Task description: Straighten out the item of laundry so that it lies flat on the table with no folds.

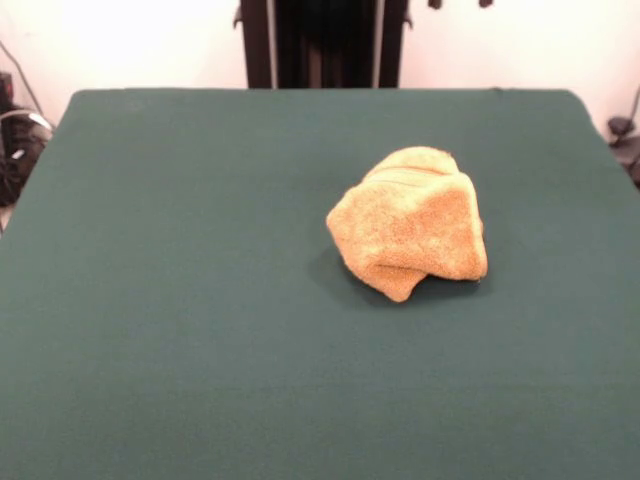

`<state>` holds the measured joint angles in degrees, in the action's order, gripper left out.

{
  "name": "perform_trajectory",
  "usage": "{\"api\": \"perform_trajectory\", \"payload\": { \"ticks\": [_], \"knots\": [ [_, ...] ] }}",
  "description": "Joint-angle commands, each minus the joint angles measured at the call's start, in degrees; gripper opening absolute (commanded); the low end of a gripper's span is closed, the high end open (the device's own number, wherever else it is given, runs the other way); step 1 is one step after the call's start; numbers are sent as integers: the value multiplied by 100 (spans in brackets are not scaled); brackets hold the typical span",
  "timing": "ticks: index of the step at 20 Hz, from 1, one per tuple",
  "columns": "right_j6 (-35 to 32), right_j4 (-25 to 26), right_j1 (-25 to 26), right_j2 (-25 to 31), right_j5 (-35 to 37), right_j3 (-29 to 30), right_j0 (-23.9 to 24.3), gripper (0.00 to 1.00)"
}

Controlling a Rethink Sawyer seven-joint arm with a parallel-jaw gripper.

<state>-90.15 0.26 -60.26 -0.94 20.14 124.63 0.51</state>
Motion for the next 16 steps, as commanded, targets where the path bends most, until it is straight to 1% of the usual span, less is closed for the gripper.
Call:
{"api": "perform_trajectory", "payload": {
  "ticks": [1, 8, 16],
  "knots": [
    [-943, 172, 744, 237, -591, 305, 26, 100],
    [-899, 260, 1126, 246, -969, 266, 9, 100],
    [-932, 322, 1329, 81, -1093, -4, -80, 100]
  ]
}}
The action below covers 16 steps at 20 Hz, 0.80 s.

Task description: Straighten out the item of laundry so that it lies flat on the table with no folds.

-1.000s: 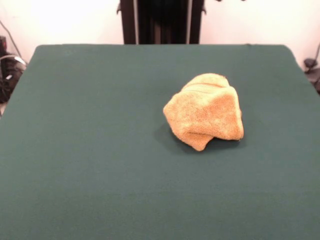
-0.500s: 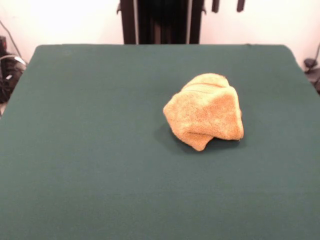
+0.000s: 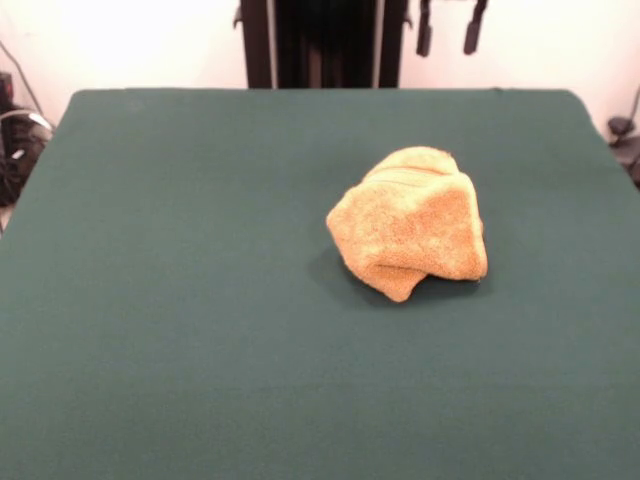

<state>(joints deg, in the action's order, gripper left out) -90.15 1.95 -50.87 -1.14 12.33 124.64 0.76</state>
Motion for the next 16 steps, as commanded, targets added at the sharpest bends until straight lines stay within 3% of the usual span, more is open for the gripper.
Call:
{"api": "perform_trajectory", "payload": {
  "ticks": [1, 16],
  "knots": [
    [-929, 149, 407, 103, -309, -43, -99, 100],
    [-795, 12, 523, 437, -244, -469, 220, 100]
  ]
}}
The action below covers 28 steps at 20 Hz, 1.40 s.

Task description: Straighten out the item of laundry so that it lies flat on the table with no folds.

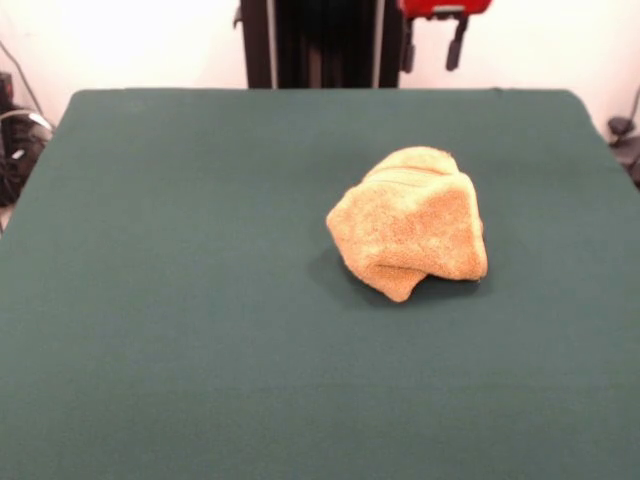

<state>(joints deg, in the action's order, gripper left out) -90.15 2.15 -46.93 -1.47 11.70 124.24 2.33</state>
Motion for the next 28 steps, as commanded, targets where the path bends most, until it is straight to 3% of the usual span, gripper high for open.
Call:
{"api": "perform_trajectory", "payload": {
  "ticks": [1, 21, 28],
  "knots": [
    [-784, -15, 127, 465, -138, -469, 58, 100],
    [-606, -108, -173, 440, 1428, -847, -47, 100],
    [-616, -34, -162, 453, 1540, -812, -46, 100]
  ]
}}
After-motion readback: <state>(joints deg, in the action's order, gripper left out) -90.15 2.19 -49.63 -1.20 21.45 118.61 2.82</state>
